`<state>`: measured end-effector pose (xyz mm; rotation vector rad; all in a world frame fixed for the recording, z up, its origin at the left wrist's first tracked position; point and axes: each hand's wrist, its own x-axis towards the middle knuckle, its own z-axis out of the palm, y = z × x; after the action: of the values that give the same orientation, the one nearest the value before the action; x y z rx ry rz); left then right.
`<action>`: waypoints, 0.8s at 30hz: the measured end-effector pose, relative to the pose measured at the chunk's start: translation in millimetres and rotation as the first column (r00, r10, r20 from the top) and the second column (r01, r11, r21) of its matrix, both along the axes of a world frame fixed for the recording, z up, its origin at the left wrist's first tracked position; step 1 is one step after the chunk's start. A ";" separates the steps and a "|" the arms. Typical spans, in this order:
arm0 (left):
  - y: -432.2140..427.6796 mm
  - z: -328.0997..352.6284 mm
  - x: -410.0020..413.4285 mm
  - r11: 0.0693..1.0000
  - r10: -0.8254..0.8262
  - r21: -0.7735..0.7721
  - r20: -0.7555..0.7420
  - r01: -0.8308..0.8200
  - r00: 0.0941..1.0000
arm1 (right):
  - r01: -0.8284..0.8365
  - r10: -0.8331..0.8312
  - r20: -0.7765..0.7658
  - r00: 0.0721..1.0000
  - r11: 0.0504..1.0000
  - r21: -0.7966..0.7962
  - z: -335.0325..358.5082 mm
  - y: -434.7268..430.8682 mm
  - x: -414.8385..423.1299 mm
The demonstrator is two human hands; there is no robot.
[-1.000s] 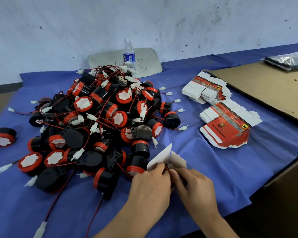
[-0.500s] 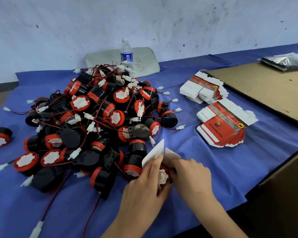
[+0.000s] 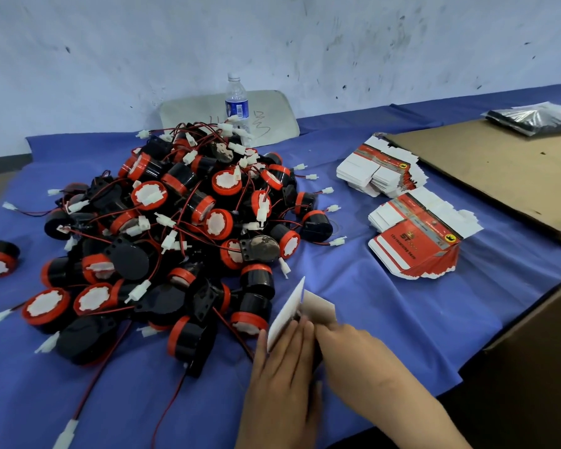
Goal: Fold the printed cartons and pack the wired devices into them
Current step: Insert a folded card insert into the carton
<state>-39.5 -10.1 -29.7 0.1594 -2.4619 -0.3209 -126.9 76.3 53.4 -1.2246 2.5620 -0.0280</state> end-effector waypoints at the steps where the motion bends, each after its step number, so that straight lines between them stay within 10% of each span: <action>1: -4.2 -0.1 -1.0 0.999 -0.034 -0.003 0.012 0.034 0.999 | -0.010 0.009 -0.026 1.000 0.999 -0.038 -3.4 6.6 -0.3; 4: -16.1 4.8 -3.5 0.989 -0.147 0.013 0.064 0.147 0.987 | 0.011 -0.038 -0.061 0.997 0.918 -0.396 -11.1 19.7 -3.6; 7: -25.7 9.9 -9.3 0.967 -0.249 0.089 0.103 0.240 0.963 | 0.246 -0.226 0.159 0.961 0.435 -0.866 -19.3 22.9 -11.3; 9: -29.4 14.5 -13.8 0.949 -0.294 0.166 0.158 0.268 0.943 | 0.470 -0.187 0.435 0.881 0.230 -0.852 -28.3 18.0 -18.9; 13: -41.0 25.7 -24.2 0.884 -0.371 0.360 0.155 0.298 0.915 | 0.686 0.060 0.704 0.707 0.181 -0.704 -48.1 7.7 -23.7; 24: -23.1 20.7 -26.1 0.840 -0.081 0.524 -0.133 0.140 0.988 | 0.471 -0.104 0.461 0.881 0.276 -0.838 -69.4 6.6 -11.6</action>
<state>-65.6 -33.2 -9.1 0.2255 -2.2203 -1.0398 -138.5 82.9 -16.0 -0.7914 2.3241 -1.9137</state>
